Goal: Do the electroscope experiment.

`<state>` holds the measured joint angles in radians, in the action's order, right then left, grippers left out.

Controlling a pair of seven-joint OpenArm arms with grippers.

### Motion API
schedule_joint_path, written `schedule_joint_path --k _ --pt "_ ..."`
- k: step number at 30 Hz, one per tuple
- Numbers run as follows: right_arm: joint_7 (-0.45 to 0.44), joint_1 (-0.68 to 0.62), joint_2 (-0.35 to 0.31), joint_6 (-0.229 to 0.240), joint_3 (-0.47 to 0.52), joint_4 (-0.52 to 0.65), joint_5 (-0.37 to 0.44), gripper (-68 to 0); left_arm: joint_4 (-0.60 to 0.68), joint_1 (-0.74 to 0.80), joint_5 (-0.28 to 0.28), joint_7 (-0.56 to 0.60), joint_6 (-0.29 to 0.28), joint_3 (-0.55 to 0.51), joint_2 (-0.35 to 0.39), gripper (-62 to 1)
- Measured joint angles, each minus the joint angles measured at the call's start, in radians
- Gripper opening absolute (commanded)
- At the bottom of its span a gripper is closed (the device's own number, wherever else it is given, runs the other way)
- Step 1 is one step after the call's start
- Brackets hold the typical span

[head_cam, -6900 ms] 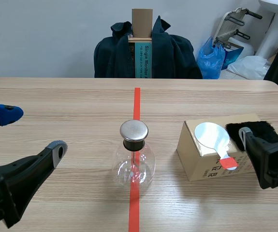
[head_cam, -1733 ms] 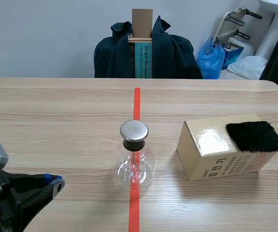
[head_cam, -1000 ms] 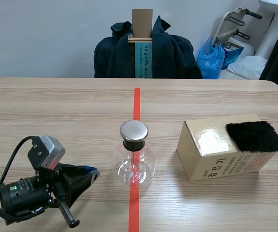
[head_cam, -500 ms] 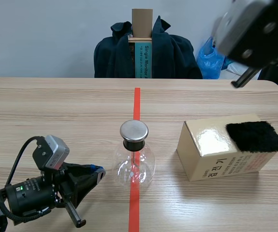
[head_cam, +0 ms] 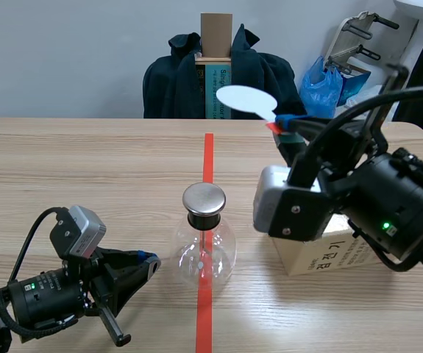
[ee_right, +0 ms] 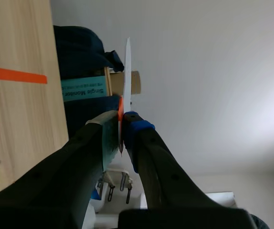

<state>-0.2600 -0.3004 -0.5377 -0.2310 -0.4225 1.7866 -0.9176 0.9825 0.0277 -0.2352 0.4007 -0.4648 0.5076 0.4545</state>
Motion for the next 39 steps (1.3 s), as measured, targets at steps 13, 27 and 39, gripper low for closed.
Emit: schedule_joint_path --k 13,27,39 --pt "-0.051 -0.014 0.000 -0.088 -0.018 -0.120 -0.042 -66.9 0.000 0.000 0.000 0.002 0.000 0.000 0.000 -57.7" --pt "-0.106 -0.063 0.000 -0.106 -0.018 -0.127 -0.044 -66.9 0.000 0.000 0.029 0.016 -0.015 0.000 0.000 -57.7" --pt "-0.209 -0.063 0.000 -0.106 -0.018 -0.127 -0.104 -66.9 0.000 0.000 0.029 0.016 -0.015 0.000 0.000 -57.7"
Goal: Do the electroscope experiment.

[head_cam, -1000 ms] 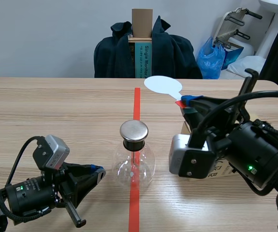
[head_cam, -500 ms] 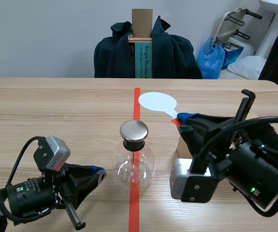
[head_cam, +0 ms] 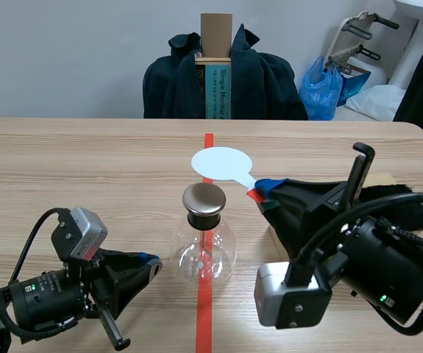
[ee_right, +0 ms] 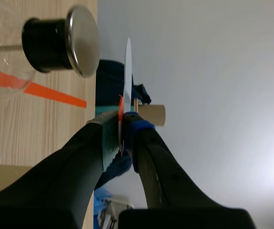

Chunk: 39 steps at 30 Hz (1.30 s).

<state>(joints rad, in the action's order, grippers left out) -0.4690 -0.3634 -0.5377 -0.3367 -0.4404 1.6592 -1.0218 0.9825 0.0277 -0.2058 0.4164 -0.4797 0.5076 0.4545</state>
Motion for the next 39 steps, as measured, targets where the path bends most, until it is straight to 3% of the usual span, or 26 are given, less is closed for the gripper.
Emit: schedule_joint_path --k 4,18,23,34,39 --pt "-0.028 0.000 0.000 -0.038 0.000 -0.001 -0.030 -66.9 0.000 0.000 0.000 0.000 0.000 0.000 0.000 -57.7" --pt "-0.084 -0.004 0.000 -0.038 0.000 -0.010 -0.102 -66.9 0.000 0.000 0.000 0.000 0.000 0.000 0.000 -57.7" --pt "-0.094 -0.021 0.000 -0.087 0.000 -0.013 -0.124 -66.9 0.000 0.000 0.000 0.000 0.000 0.000 0.000 -57.7" --pt "-0.095 -0.031 0.000 -0.093 0.000 -0.013 -0.139 -66.9 0.000 0.000 0.000 0.000 0.000 0.000 0.000 -57.7" --pt "-0.048 -0.031 0.000 -0.105 0.000 -0.018 -0.139 -66.9 0.000 0.000 0.000 0.000 0.000 0.000 0.000 -57.7"
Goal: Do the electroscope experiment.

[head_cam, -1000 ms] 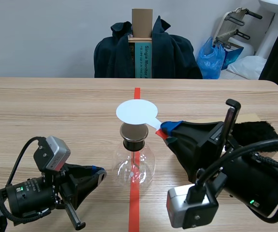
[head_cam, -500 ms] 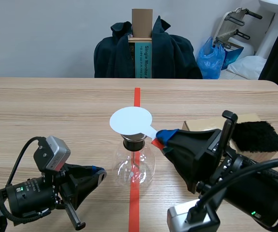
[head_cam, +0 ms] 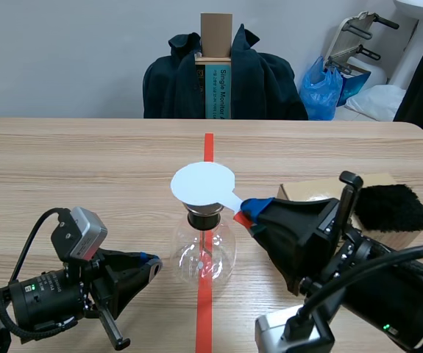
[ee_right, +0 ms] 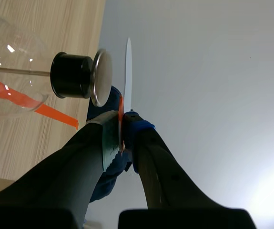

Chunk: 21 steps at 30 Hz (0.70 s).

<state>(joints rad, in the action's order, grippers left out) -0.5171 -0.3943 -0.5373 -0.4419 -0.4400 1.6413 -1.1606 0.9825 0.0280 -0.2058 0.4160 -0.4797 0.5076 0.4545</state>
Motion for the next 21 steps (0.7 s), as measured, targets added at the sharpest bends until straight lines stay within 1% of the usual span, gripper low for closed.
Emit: schedule_joint_path --k 4,7,10,14,16,18,21 --pt "0.069 0.000 0.022 -0.029 0.000 -0.023 0.001 -66.9 0.000 0.000 0.000 0.000 0.000 0.000 0.000 -57.7" --pt "0.095 0.000 0.042 -0.042 0.000 -0.045 0.000 -66.9 0.000 0.000 0.000 0.000 0.000 0.000 0.000 -57.7" --pt "0.117 0.000 0.044 -0.068 0.000 -0.066 0.000 -66.9 0.000 0.000 0.000 0.000 0.000 0.000 0.000 -57.7" --pt "0.160 0.003 0.054 -0.128 0.000 -0.101 0.001 -66.9 0.000 0.000 0.000 0.000 0.000 0.000 0.000 -57.7" --pt "0.168 0.006 0.062 -0.138 0.000 -0.116 0.000 -66.9 0.000 0.000 0.000 0.000 0.000 0.000 0.000 -57.7" --pt "0.201 0.012 0.066 -0.148 0.000 -0.125 0.001 -66.9 0.000 0.000 0.000 0.000 0.000 0.000 0.000 -57.7" --pt "0.220 0.023 0.066 -0.149 0.000 -0.129 0.001 -66.9 0.000 0.000 0.000 0.000 0.000 0.000 0.000 -57.7"
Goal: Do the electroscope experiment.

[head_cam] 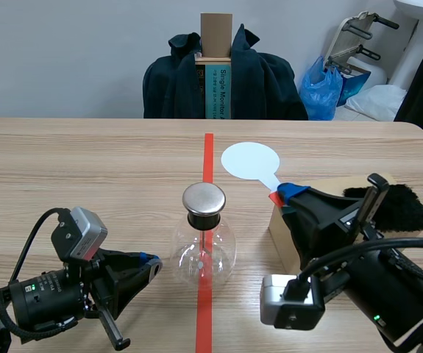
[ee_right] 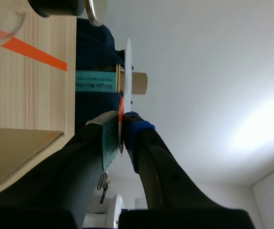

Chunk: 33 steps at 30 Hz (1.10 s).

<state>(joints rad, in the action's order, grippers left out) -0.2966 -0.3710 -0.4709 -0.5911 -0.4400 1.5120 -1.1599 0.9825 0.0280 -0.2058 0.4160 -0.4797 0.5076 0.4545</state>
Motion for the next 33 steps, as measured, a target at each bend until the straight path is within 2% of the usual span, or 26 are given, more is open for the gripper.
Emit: schedule_joint_path --k 10,27,33 --pt "0.007 0.010 0.000 0.000 0.000 0.000 0.000 -66.9 0.000 0.000 0.000 0.000 0.000 0.000 0.000 -57.7" --pt "-0.204 0.010 0.000 0.000 0.000 0.000 -0.004 -66.9 0.000 0.000 0.000 0.000 0.000 0.000 0.000 -57.7" --pt "-0.253 0.010 0.000 0.003 0.000 0.000 -0.004 -66.9 0.000 0.000 0.000 0.000 0.000 0.000 0.000 -57.7"
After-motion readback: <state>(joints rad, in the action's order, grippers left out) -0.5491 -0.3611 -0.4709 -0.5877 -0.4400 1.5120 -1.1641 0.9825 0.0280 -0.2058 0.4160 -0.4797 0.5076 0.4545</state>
